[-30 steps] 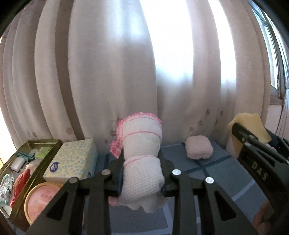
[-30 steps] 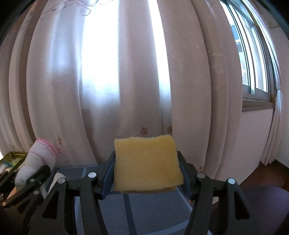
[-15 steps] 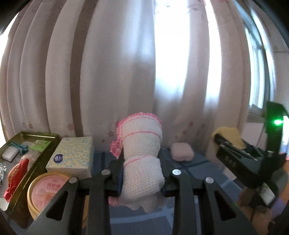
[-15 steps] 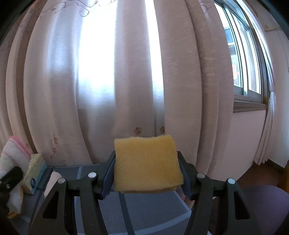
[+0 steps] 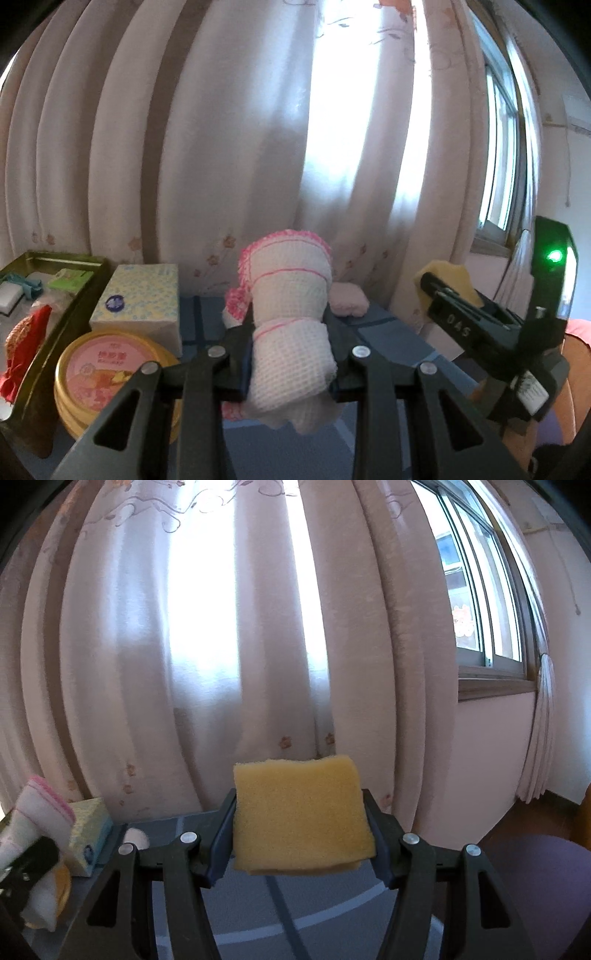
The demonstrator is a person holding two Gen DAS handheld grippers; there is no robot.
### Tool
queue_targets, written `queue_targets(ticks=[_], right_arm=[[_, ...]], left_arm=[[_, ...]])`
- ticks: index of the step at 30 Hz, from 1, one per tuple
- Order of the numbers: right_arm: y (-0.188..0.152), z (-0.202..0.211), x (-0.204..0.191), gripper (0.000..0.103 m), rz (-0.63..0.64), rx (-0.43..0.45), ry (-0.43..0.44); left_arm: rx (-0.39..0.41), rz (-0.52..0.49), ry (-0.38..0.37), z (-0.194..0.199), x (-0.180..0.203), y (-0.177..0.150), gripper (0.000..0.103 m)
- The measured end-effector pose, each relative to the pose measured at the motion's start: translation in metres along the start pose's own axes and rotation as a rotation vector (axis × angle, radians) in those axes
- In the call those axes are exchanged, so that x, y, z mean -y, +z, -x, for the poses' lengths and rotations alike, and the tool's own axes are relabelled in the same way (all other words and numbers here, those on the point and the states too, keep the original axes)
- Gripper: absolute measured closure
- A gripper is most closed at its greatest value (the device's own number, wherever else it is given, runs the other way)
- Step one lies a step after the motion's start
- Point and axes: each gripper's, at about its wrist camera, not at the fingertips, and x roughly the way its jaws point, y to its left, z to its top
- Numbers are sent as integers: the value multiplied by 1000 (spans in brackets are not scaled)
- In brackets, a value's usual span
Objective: Organize soft objects
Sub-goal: 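Carry the towel and sponge over the gold tray with both tools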
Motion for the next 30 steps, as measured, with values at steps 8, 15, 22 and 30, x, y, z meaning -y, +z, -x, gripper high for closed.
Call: queue_targets(ticks=[8,15,22,30], right_arm=[[-6,18,-21,40,14,5,41],[-10,28,-39,40,8,-3,68],[-16,42,-66,40,16,-4,117],[-22,52,-102,39,29,-15,190]], left_arm=[[-26,33,85,6,-15,-3,75],[-13,0,195,19,-28,-4,75],[7,-27,271,35,-47,-5,75],[30,-51,323,52,-68,-4,75]])
